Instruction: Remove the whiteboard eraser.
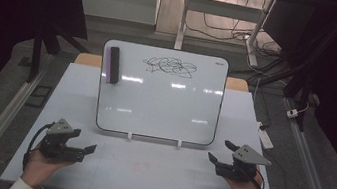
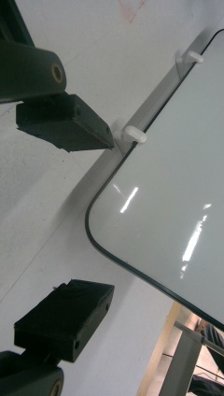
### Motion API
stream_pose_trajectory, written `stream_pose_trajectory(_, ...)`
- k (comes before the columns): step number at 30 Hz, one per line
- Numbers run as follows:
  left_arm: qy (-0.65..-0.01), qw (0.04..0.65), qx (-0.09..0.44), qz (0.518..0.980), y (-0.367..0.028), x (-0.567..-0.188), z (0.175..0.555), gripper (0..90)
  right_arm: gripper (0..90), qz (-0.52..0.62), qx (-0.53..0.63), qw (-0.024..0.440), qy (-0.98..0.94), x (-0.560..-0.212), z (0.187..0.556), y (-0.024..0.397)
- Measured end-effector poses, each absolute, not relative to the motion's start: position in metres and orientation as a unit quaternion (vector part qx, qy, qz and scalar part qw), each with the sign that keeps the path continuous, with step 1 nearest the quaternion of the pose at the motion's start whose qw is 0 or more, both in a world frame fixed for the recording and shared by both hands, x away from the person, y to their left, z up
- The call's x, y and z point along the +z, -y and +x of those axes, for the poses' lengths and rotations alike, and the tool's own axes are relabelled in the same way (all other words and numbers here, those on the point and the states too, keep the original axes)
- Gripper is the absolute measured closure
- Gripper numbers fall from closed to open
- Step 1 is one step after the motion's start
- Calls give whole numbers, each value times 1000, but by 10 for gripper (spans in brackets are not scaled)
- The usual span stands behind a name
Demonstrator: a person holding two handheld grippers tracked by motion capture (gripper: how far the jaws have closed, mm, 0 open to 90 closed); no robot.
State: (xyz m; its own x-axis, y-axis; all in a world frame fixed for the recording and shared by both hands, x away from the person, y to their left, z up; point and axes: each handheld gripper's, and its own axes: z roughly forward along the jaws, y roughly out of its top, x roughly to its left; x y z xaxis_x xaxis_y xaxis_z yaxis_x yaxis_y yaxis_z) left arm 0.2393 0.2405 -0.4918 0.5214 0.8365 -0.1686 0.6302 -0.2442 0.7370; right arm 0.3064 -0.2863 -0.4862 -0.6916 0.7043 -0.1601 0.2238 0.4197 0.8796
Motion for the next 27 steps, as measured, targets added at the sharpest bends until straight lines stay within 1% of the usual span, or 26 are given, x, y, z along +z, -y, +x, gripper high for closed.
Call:
stream_pose_trajectory(10, -476, 416, 137, 762, -238, -460, 247, 174, 249, 291, 459, 264, -797, -484, 306, 287)
stream_pose_trajectory(13, -466, 426, 142, 763, -234, -442, 257, 177, 250, 292, 462, 264, -795, -484, 305, 287)
stream_pose_trajectory(14, -466, 426, 142, 763, -234, -442, 257, 177, 249, 292, 462, 263, -795, -483, 305, 287)
stream_pose_trajectory(15, -460, 432, 141, 762, -231, -432, 264, 177, 250, 291, 462, 263, -795, -484, 305, 286)
stream_pose_trajectory(19, -455, 442, 139, 761, -226, -418, 278, 177, 252, 290, 460, 265, -796, -484, 304, 286)
stream_pose_trajectory(27, -455, 448, 143, 756, -219, -408, 300, 191, 253, 295, 455, 263, -798, -487, 303, 287)
